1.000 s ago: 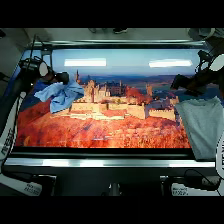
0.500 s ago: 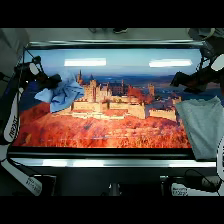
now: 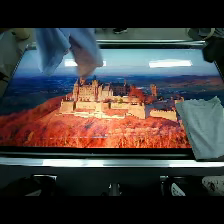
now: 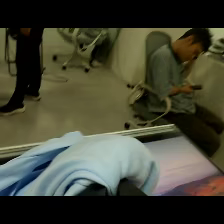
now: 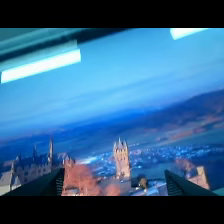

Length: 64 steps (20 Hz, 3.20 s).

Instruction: Fold the shirts.

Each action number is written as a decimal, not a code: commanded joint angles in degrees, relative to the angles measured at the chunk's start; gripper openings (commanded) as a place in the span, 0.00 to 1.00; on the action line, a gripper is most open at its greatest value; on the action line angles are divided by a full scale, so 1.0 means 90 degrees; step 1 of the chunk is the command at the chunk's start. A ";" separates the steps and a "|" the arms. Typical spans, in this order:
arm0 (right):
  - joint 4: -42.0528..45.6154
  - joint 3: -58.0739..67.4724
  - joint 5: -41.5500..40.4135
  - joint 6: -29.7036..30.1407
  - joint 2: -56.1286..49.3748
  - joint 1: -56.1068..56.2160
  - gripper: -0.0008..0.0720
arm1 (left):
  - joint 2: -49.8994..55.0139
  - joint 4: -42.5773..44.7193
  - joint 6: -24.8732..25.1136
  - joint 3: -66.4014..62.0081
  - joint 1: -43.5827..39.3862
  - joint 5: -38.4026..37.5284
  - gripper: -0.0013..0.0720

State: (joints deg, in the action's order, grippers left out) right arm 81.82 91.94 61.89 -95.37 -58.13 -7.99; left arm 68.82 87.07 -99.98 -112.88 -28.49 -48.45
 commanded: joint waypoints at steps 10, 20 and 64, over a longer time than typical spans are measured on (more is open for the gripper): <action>-0.1071 -0.2645 0.2514 0.0274 0.0068 0.0000 0.93 | 0.0121 0.1158 -0.2135 0.5527 -0.1122 -0.1472 0.06; -0.3708 -0.5838 -0.0804 0.1003 -0.1224 0.1809 0.93 | 0.0015 0.1115 -0.1885 0.5785 -0.1037 -0.1693 0.06; -0.0797 -0.5700 0.0605 0.0078 0.0988 0.0415 0.04 | -0.0260 -0.1088 -0.0107 0.6268 0.1270 -0.1656 1.00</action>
State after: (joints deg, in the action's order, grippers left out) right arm 74.39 42.54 68.77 -94.50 -48.34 -4.25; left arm 65.93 74.78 -108.18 -50.89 -24.12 -53.12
